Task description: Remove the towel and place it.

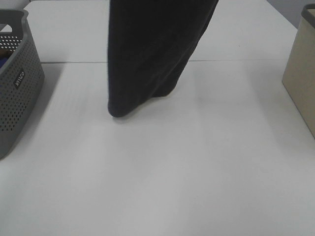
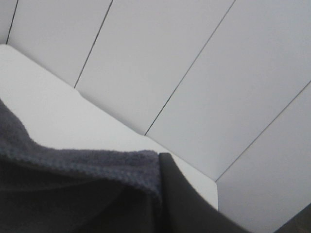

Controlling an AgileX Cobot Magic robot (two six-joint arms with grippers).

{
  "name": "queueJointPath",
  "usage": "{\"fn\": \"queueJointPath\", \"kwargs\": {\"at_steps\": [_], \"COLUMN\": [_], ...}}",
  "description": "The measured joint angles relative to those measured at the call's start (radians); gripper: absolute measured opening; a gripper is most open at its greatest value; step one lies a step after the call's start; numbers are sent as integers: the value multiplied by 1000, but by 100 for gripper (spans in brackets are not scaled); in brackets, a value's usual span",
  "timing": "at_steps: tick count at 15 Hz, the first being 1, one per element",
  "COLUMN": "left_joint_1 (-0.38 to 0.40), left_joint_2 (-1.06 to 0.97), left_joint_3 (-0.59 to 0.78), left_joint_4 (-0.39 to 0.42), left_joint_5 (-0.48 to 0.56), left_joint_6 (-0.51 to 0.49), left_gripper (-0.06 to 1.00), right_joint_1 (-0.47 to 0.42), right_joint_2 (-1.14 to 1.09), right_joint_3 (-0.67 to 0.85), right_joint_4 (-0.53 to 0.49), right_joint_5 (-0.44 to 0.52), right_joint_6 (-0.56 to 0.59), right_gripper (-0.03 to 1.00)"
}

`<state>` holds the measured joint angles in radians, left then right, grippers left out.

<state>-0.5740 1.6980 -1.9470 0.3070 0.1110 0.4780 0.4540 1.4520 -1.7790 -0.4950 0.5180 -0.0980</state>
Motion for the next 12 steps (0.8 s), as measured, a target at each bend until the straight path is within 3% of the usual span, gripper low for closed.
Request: {"fn": "queueJointPath", "kwargs": {"at_steps": [7,8,9,12], "left_joint_1": [118,170,190,234], "left_joint_2": [72,118,143,229], "left_joint_3": [0,0,-1,-62], "left_joint_4": [7,7,7,8], "left_joint_5": [-256,-387,-451,-513], "left_joint_6": [1,3,3,3], "left_gripper": [0,0,0,0], "right_joint_1": [0,-2,-7,-37], "right_joint_2": [107,177,226,350], "right_joint_3": [-4,-75,-141,-298], "right_joint_4": [-26,-27,-27,-24], "right_joint_5": [-198,-235,-242,-266], "right_joint_6": [8,8,11,21], "right_gripper": [1,1,1,1]}}
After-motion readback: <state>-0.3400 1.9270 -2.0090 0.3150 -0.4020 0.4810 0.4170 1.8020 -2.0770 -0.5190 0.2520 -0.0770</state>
